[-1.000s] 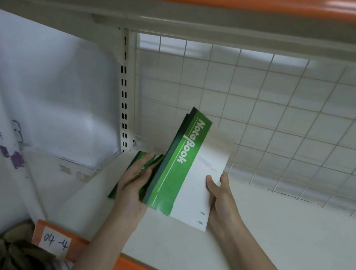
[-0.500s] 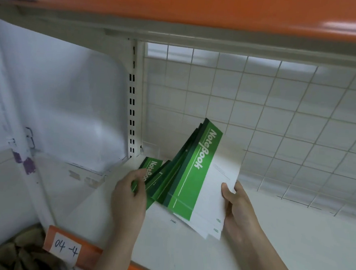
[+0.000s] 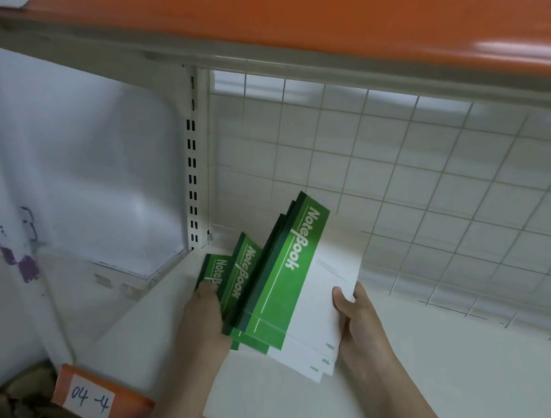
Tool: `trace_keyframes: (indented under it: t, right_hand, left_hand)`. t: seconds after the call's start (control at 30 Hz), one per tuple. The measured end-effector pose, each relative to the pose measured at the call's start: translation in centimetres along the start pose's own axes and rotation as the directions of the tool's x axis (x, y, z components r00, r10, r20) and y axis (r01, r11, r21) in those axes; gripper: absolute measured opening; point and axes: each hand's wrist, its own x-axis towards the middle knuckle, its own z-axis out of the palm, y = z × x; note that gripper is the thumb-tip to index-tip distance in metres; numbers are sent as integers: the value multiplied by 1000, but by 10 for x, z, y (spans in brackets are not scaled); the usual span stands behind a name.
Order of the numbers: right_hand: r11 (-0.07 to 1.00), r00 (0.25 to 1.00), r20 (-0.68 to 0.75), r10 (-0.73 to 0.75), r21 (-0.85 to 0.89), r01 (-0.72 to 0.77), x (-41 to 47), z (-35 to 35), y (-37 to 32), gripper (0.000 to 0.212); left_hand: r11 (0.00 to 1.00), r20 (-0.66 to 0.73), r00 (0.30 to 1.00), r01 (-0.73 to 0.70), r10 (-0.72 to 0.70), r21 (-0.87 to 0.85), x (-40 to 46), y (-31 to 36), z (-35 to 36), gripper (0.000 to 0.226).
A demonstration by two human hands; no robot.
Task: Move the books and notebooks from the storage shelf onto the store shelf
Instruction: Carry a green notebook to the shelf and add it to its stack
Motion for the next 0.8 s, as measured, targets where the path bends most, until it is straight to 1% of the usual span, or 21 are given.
trace_keyframes:
  t: [0.03,0.07,0.1,0.13,0.2,0.23,0.27,0.33,0.4,0.43,0.47,0.5,0.53,0.57,0.6,0.63,0.67,0.73,0.8]
  right_hand:
    - [1000,1000,-1,-5,-4,5,-1,1,0,27]
    - [1000,1000,-1,-13,-7,13,-2,1,1,27]
    - [1000,1000,-4,-23,-5,23,-3,2,1,27]
    - [999,999,-9,-35,7,35,-4,3,1,27]
    - [996,997,-21,-71,45,72,-6,4,0,27]
    - [995,996,-24,-85,55,87,-6,4,0,26]
    - [995,996,-18,-86,57,86,-6,5,0,26]
    - [998,999,22,-46,48,45,-8,6,-1,27]
    - [999,997,71,-12,47,8,-9,7,0,28]
    - [999,996,86,-12,53,7,-10,7,0,29]
    - [998,995,97,-22,57,17,-11,8,-1,28]
    - [998,993,108,-38,58,32,-13,8,-2,28]
    - [997,992,118,-53,62,46,-13,9,-3,28]
    - [996,990,126,-62,69,53,-14,9,-4,28]
    - [995,989,134,-64,78,53,-14,9,-4,28]
    - [995,989,135,-62,88,50,-14,8,-4,28]
    - [994,989,134,-61,96,49,-13,8,-5,28]
    - [993,989,129,-69,101,56,-12,7,-6,28]
    - [993,989,131,-74,96,62,-12,6,-6,28]
  left_hand:
    - [983,3,999,-32,33,-181,-1,-1,1,33]
    - [935,-3,997,-72,76,-348,-4,0,0,25]
    - [857,-17,995,-93,98,-507,-4,-1,0,15]
    - [755,-9,995,-83,101,-650,-5,2,-2,9]
    - [507,92,992,35,87,-861,-7,5,-7,18]
    - [407,146,983,89,112,-909,-8,6,-9,24]
    - [346,193,971,134,141,-929,-11,10,-13,31]
    - [292,297,934,233,197,-928,-18,14,-18,39]
    - [268,368,878,292,307,-918,-25,23,-25,38]
    - [305,357,873,259,331,-917,-26,23,-25,40]
    - [391,317,895,182,313,-902,-26,22,-24,38]
    - [517,216,943,57,252,-854,-22,17,-20,29]
    - [693,73,979,-80,188,-717,-18,9,-15,18]
    - [900,-49,990,-138,130,-413,-13,2,-9,20]
    - [995,-139,986,-99,94,-32,-10,-5,0,30]
    - [977,-216,973,-34,81,211,-9,-12,9,39]
    - [950,-242,966,-14,94,312,-10,-15,17,47]
    - [923,-266,956,-12,124,386,-15,-12,24,59]
    - [920,-271,959,26,88,391,-11,-13,25,61]
